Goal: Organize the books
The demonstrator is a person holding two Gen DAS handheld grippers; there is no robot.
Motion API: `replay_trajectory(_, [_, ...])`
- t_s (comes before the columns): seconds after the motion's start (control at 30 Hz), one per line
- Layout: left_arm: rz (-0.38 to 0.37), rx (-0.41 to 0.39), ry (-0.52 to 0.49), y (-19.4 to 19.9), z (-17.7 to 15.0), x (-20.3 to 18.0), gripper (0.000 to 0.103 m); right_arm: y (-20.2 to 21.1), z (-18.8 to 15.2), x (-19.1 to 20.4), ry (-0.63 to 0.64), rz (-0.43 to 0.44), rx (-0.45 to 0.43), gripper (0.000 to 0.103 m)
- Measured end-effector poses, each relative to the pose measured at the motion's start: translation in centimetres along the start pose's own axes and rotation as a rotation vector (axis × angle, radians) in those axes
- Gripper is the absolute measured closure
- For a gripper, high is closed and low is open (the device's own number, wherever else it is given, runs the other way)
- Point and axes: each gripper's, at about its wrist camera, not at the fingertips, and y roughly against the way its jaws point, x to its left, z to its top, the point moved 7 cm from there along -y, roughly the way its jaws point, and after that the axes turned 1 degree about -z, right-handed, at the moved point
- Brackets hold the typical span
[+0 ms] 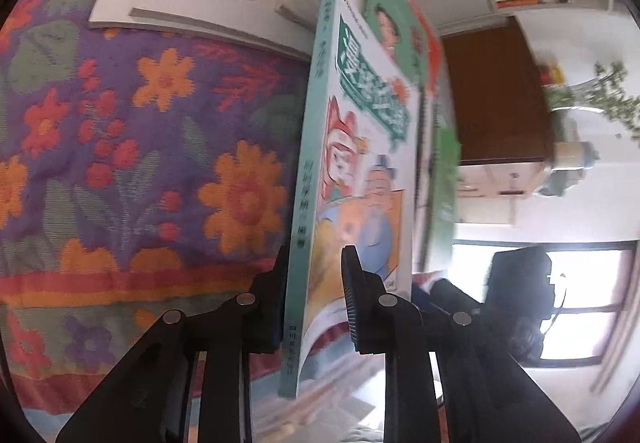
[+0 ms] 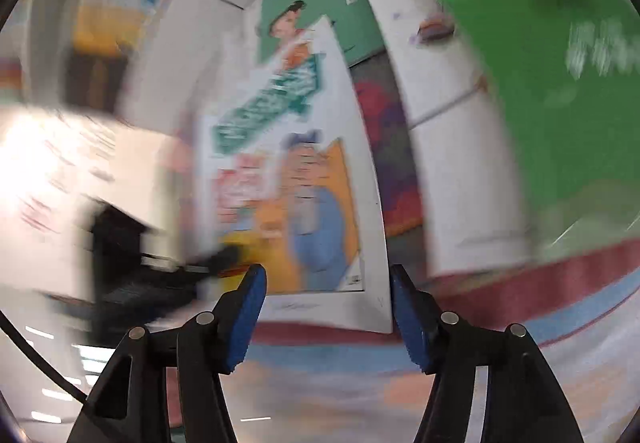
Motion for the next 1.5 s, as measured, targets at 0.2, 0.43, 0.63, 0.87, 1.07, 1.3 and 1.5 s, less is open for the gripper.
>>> replay_trajectory(0.2, [-0.177,-0.017,0.048,0.9,0.7,-1.7,0.086,-0.4,-0.1,-2.4,-0.079,0.014,0.007,0.045])
replay_trajectory(0.43, [-0.371,-0.002,0.128,1.6,1.6,-3.5,0.088,-0.8,0.2,-3.7,-0.229,0.199,0.018,0.045])
replay_trajectory(0.63, [-0.402,0.031,0.158,1.6,1.6,-3.0,0.088,0.0,0.5,-4.6,-0.323,0.343,-0.013,0.047])
replay_trajectory(0.87, [-0.096,0.038,-0.019,0.9,1.0,-2.9,0.088,-0.2,0.7,-2.7,-0.168,0.146,-0.036,0.069])
replay_trajectory(1.07, [0.134,-0.003,-0.234,1.5,-0.6,-4.3,0.087,0.7,-0.2,4.5,0.293,-0.219,-0.097,0.072])
replay_trajectory(1.3, [0.103,-0.16,-0.275,8.3,-0.7,-4.1,0.083,-0.2,-2.9,12.4,0.626,-0.344,-0.148,0.072])
replay_trajectory(1.5, [0.197,-0.316,-0.275,16.3,-0.7,-2.1,0.083,-3.7,-4.6,18.2,0.726,-0.26,-0.124,0.072])
